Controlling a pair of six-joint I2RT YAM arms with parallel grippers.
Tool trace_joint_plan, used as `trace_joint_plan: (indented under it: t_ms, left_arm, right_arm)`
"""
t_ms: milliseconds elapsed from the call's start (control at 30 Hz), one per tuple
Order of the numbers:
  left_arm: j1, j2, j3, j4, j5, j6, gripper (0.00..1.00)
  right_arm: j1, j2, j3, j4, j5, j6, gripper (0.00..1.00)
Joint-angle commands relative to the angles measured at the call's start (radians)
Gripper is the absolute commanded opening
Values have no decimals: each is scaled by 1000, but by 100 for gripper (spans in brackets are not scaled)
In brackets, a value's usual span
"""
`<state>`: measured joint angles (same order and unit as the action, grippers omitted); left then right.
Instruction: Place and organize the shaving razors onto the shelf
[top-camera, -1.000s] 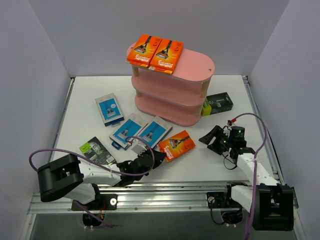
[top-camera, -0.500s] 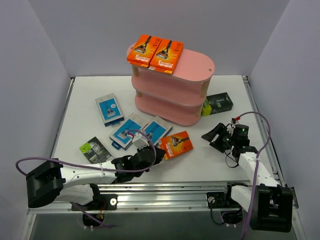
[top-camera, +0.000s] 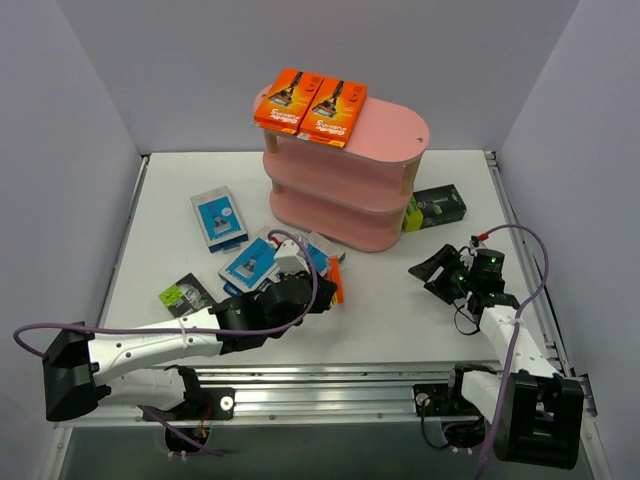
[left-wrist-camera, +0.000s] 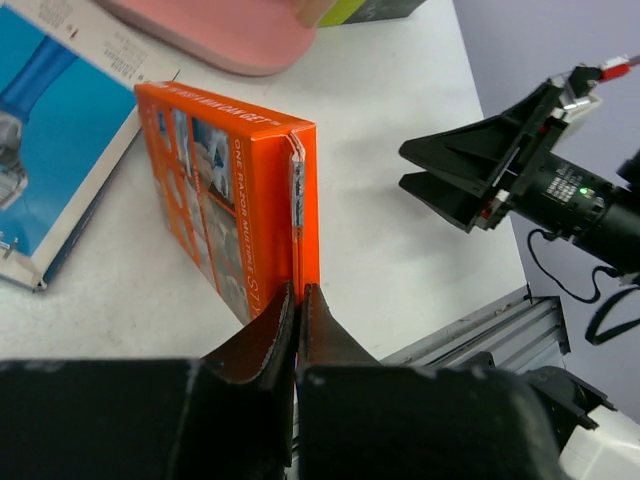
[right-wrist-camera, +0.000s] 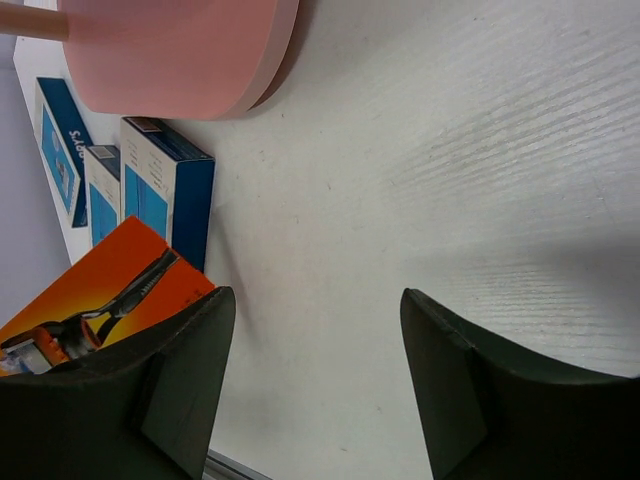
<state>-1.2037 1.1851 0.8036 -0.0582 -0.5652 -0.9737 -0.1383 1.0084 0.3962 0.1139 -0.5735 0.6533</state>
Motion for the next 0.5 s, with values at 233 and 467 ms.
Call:
trace_joint_plan:
  t_ms: [233, 467]
  left_arm:
    - [1, 19, 336, -199, 183, 179, 2]
    - [-3, 109, 580, -345, 303, 280, 2]
  right_arm:
    - [-38, -47, 21, -2, -23, -4, 63]
    - [-50, -59, 10, -6, -25, -6, 63]
